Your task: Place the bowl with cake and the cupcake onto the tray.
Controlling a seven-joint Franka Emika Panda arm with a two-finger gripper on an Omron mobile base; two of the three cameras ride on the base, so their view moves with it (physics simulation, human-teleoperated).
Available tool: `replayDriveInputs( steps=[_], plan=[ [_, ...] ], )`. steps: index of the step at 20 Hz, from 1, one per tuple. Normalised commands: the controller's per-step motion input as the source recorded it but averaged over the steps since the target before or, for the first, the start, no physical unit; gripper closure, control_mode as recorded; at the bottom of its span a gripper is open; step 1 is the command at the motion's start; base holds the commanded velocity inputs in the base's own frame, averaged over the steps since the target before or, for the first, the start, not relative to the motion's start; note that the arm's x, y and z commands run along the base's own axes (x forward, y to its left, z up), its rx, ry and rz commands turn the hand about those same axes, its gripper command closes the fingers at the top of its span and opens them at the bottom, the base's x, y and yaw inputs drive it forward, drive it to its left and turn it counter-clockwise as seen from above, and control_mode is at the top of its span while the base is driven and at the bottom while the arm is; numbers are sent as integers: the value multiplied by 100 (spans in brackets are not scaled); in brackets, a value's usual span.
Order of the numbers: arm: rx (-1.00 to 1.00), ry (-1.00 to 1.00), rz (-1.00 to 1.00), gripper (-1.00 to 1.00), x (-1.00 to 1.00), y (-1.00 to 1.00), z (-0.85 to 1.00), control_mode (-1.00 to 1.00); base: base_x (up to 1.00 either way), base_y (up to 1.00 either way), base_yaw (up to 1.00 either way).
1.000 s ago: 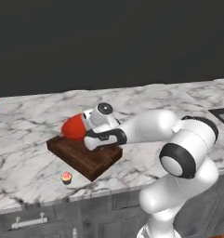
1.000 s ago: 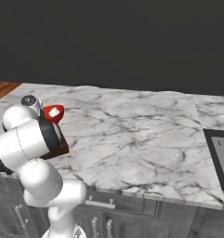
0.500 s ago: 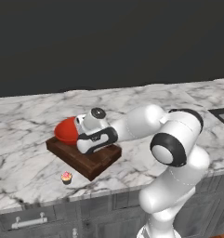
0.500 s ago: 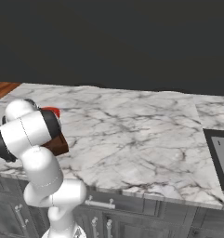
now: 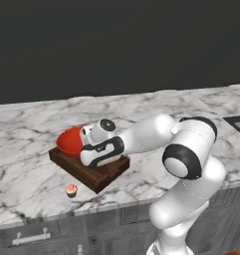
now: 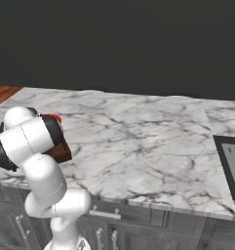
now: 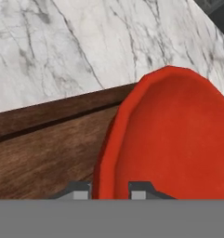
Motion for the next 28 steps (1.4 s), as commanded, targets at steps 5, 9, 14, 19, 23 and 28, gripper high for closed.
replayDriveInputs(
  steps=[5,9,14,19,23,28],
  plan=[
    [0,0,0,-100,-1,0,0,-100,0,0,0],
    [0,0,0,-100,0,0,5,-100,0,0,0],
    [0,0,0,-100,0,0,33,-100,0,0,0],
    [0,3,0,-100,-4,0,44,-100,0,0,0],
    [0,9,-3,-100,-16,-10,54,-100,0,0,0],
    [0,10,-6,-100,-45,-38,38,-100,0,0,0]
  ],
)
